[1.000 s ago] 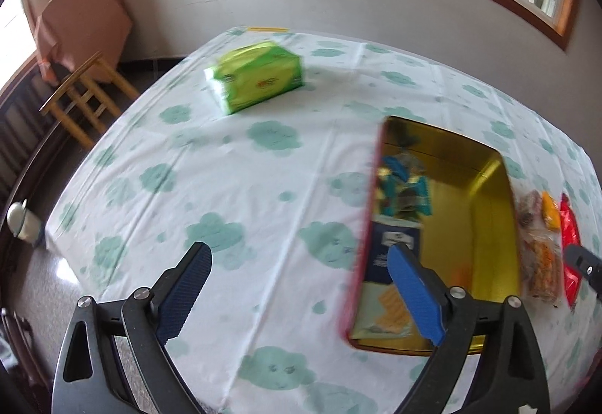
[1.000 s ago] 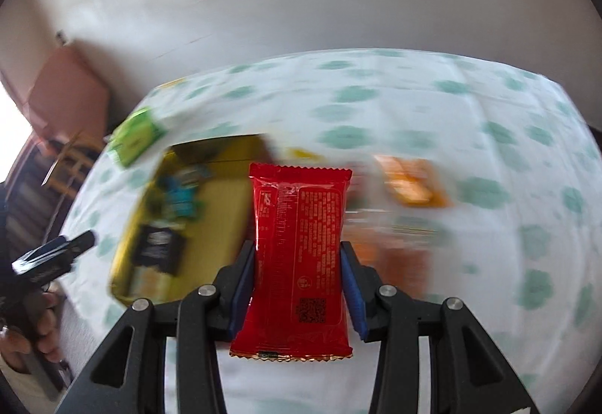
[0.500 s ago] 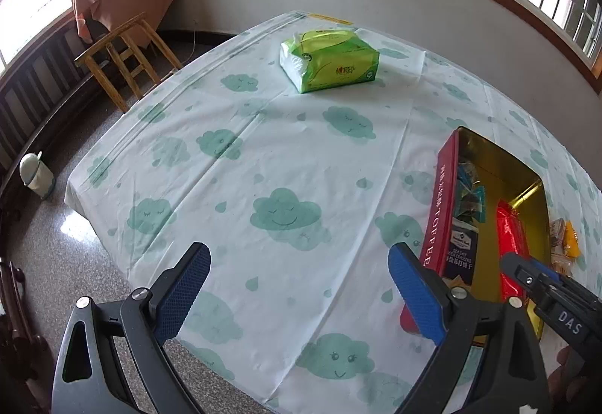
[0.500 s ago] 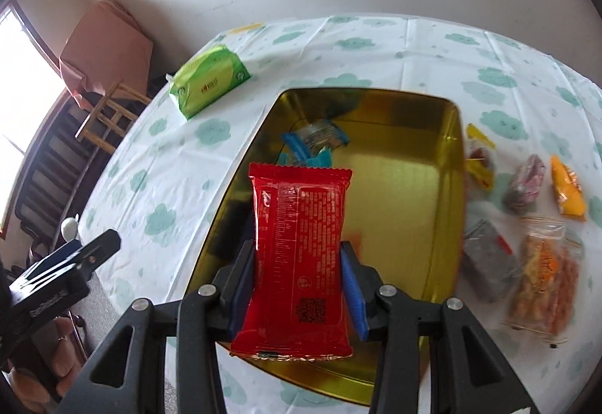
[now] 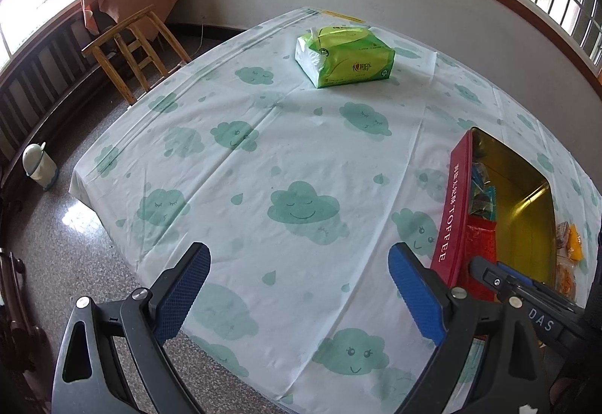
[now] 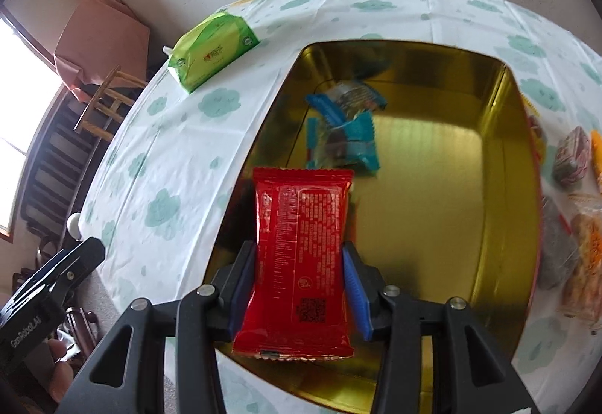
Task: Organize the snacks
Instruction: 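Carry the red wafer pack into the tin box and open the right tool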
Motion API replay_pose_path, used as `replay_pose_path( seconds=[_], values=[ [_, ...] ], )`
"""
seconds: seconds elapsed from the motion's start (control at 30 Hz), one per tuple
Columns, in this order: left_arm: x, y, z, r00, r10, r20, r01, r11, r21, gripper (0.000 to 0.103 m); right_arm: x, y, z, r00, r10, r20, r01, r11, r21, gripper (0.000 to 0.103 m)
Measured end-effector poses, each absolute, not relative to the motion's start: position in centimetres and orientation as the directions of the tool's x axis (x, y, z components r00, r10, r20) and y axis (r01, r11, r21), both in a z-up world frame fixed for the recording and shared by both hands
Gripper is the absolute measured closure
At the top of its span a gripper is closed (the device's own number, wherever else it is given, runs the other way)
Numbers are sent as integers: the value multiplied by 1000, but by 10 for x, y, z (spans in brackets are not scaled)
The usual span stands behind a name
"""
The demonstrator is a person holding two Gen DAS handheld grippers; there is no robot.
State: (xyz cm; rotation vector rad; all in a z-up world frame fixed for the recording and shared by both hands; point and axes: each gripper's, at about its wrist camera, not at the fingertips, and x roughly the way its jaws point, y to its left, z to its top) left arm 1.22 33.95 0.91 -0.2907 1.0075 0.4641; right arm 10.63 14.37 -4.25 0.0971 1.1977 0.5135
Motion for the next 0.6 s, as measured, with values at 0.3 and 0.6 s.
replay_pose_path(
  seconds=[0.3, 0.6],
  values=[
    [12, 328, 13, 468, 223, -855, -474, 880, -30, 9, 94, 145, -37, 277, 443, -853, -398, 861, 318, 55],
    [17, 293, 28, 525, 180, -832, -392, 919, -48, 9, 70, 80, 5, 467, 360, -808, -438, 888, 143, 55]
  ],
)
